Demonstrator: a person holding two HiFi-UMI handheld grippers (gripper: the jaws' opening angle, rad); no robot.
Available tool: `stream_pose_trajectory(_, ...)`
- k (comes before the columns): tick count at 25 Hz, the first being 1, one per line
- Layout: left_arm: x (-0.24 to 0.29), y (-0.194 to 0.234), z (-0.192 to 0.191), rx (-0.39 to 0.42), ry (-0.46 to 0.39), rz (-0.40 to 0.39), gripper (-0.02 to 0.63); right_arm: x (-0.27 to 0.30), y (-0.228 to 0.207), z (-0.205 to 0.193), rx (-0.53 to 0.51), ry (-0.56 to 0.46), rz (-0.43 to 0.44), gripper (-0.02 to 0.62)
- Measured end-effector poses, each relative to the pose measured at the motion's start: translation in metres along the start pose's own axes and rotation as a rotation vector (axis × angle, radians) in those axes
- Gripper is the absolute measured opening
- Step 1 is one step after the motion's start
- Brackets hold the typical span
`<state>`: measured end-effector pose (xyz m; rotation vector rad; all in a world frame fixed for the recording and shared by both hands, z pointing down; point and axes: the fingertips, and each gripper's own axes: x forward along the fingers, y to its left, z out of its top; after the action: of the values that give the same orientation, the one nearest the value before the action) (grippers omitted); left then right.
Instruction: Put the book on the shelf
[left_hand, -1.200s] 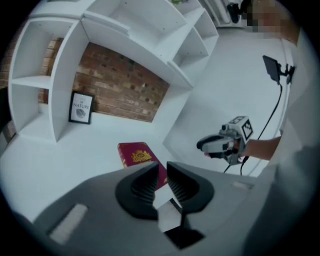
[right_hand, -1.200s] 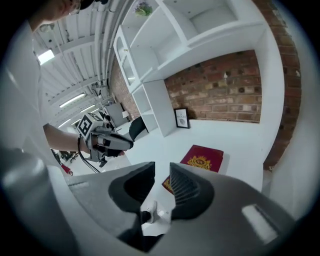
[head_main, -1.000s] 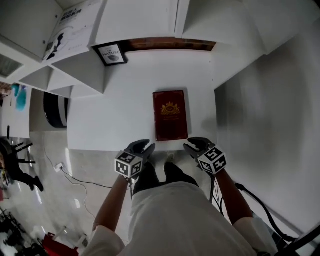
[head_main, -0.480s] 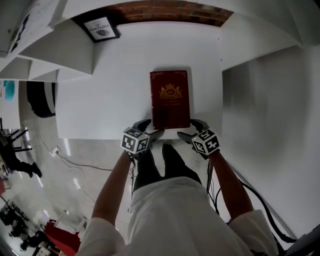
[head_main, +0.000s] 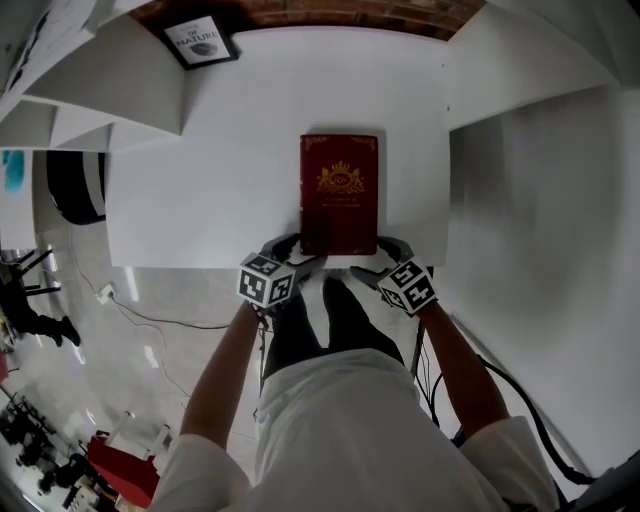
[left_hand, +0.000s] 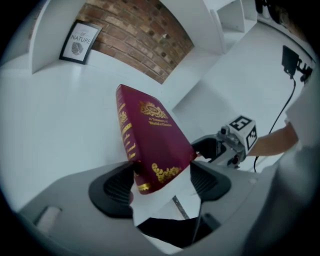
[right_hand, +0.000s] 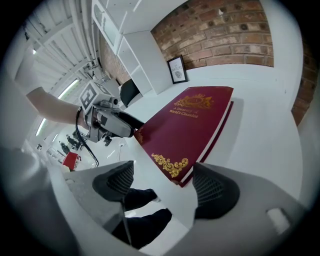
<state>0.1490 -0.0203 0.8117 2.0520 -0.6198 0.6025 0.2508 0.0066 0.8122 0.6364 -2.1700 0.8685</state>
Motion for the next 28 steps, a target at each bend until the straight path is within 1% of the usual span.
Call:
stream_pose_trajectory(3, -0.016, -0.004, -0.024, -0.015, 0.016, 0.016, 0.371, 0.002, 0.029, -0.016, -0.006, 0.02, 0.049, 0.371)
stream_pose_trajectory(7, -0.037, -0.012, -0.064, -0.031, 0.048, 0.026, 0.371, 0.003, 0.074, -0.043, 0.007, 0.056, 0.147, 0.37)
stream_pose_trajectory(9, -0.048, -0.016, -0.076, -0.043, 0.049, 0.042, 0.371, 0.004, 0.092, -0.054, 0.01, 0.069, 0.184, 0.37)
stream_pose_trajectory(12, -0.059, -0.016, -0.091, -0.069, 0.041, 0.055, 0.374, 0.007, 0.109, -0.058, 0.023, 0.067, 0.22, 0.37)
stream_pose_trajectory(14, -0.063, -0.014, -0.098, -0.079, 0.04, 0.056, 0.374, 0.008, 0.115, -0.057, 0.063, 0.055, 0.256, 0.37)
stream_pose_trajectory(15, -0.065, -0.013, -0.101, -0.085, 0.039, 0.054, 0.374, 0.008, 0.115, -0.056, 0.118, 0.039, 0.276, 0.37)
stream_pose_trajectory(16, -0.066, -0.012, -0.103, -0.092, 0.038, 0.053, 0.362, 0.008, 0.112, -0.055, 0.205, 0.017, 0.293, 0.37)
stream_pose_trajectory(19, -0.069, -0.007, -0.101, -0.095, 0.03, 0.059, 0.36, 0.011, 0.086, -0.051, 0.554, -0.066, 0.318, 0.375)
stream_pose_trajectory(20, -0.068, -0.006, -0.098, -0.091, 0.027, 0.061, 0.36, 0.015, 0.075, -0.051, 0.65, -0.086, 0.325, 0.402)
stream_pose_trajectory(21, -0.067, -0.005, -0.096, -0.087, 0.025, 0.061, 0.36, 0.021, 0.067, -0.052, 0.721, -0.098, 0.336, 0.42)
stream_pose_trajectory(23, -0.062, -0.003, -0.091, -0.079, 0.028, 0.056, 0.36, 0.037, 0.061, -0.052, 0.797, -0.096, 0.388, 0.443)
stream_pose_trajectory(26, -0.055, -0.002, -0.089, -0.06, 0.049, 0.046, 0.365, 0.058, 0.074, -0.044, 0.859, -0.076, 0.513, 0.443)
stream_pose_trajectory(27, -0.053, -0.001, -0.09, -0.053, 0.055, 0.045, 0.365, 0.062, 0.079, -0.041, 0.868, -0.076, 0.546, 0.424)
stream_pose_trajectory(28, -0.053, 0.001, -0.091, -0.048, 0.057, 0.047, 0.365, 0.065, 0.082, -0.038, 0.868, -0.08, 0.568, 0.337)
